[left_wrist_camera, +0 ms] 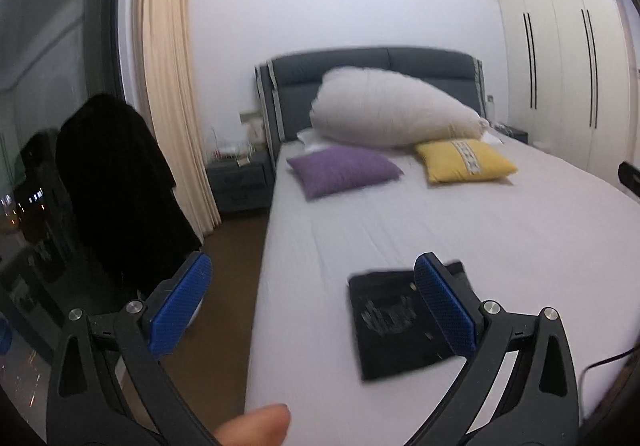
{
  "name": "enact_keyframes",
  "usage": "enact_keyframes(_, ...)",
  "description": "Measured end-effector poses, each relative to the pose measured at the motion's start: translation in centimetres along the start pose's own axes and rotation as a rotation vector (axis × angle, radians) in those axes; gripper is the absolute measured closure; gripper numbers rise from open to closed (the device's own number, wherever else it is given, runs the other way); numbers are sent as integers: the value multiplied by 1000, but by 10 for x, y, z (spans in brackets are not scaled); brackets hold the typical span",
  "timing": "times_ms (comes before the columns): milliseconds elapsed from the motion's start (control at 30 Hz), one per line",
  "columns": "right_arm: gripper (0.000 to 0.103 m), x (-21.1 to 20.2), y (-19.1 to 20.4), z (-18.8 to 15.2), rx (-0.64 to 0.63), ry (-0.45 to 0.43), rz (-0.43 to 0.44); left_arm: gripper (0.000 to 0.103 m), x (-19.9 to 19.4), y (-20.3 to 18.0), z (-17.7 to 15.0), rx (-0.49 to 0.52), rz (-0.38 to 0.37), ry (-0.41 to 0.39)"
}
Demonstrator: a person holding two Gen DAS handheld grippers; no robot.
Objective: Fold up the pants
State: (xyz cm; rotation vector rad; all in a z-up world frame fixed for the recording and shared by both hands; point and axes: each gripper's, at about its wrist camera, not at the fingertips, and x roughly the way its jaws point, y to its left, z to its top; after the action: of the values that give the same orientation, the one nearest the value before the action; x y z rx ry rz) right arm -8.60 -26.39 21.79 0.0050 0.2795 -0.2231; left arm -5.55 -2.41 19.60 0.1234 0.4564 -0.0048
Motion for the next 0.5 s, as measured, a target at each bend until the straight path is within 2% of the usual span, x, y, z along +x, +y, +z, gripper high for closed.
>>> enact_keyframes(33,0,-10,-3,7,43,31,25,0,-6,-1,1,-3,-15,13)
enact_keyframes(133,0,-29,-6,12,116,89,15,0,-28,-1,5,-14,-46,44)
enact_keyframes(267,0,-38,6,6,126,140,-17,0,-37,-7,-5,-24,-60,99)
enact_keyframes(500,0,-39,12,-19,157,225,-15,0,-28,-18,-33,-42,-108,187)
